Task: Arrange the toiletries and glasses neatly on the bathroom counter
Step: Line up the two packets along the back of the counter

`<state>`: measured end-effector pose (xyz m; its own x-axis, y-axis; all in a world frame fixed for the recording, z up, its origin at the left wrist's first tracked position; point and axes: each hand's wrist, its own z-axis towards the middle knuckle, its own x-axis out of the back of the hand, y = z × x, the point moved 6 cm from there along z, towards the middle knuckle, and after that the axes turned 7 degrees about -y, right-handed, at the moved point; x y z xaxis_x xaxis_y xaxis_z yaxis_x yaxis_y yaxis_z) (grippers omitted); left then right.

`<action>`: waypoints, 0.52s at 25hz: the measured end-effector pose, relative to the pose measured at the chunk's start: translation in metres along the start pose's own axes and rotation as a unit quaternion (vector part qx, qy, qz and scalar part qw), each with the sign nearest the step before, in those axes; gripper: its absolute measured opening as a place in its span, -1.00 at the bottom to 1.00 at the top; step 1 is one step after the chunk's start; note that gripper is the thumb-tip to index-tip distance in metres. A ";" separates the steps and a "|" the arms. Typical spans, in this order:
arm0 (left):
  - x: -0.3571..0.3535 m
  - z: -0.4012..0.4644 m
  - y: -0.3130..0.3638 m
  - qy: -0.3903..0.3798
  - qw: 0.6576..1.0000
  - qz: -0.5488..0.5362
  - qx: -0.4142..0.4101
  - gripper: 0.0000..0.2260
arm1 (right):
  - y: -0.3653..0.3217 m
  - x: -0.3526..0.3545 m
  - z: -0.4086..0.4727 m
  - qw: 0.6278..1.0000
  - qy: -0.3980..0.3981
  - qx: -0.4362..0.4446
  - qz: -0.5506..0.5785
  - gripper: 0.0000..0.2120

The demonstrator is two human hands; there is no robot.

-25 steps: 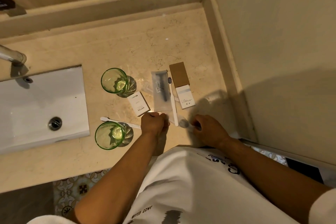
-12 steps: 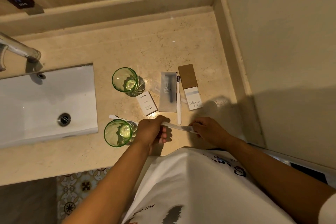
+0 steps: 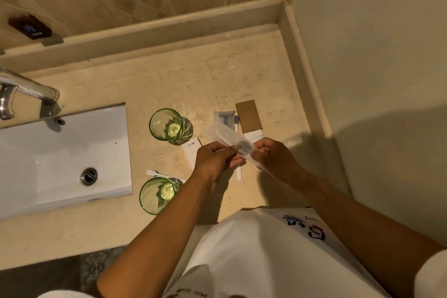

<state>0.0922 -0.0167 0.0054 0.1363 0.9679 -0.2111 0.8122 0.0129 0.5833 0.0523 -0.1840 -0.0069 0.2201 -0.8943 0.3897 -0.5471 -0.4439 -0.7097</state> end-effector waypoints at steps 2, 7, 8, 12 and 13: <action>-0.009 0.016 0.011 0.008 1.000 0.004 -0.015 -0.96 | 0.002 0.011 0.008 0.999 0.021 -0.012 0.022 -0.90; -0.028 0.067 0.059 0.022 0.999 0.000 -0.044 -0.94 | 0.019 0.036 0.021 0.973 0.024 -0.050 0.223 -0.83; -0.033 0.076 0.069 0.018 0.999 0.002 -0.044 -0.92 | 0.023 0.038 0.024 0.965 0.025 -0.059 0.254 -0.86; -0.066 0.122 0.113 -0.009 0.999 0.025 -0.039 -0.95 | 0.027 0.062 0.049 0.951 0.053 -0.075 0.296 -0.86; -0.076 0.135 0.124 -0.020 0.999 0.028 -0.036 -0.95 | 0.028 0.069 0.057 0.943 0.070 -0.081 0.316 -0.85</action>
<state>0.2588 -0.1227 -0.0122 0.2044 0.9568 -0.2067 0.7602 -0.0222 0.6493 0.0982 -0.2610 -0.0333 -0.2936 -0.9559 0.0005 -0.6515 0.1997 -0.7319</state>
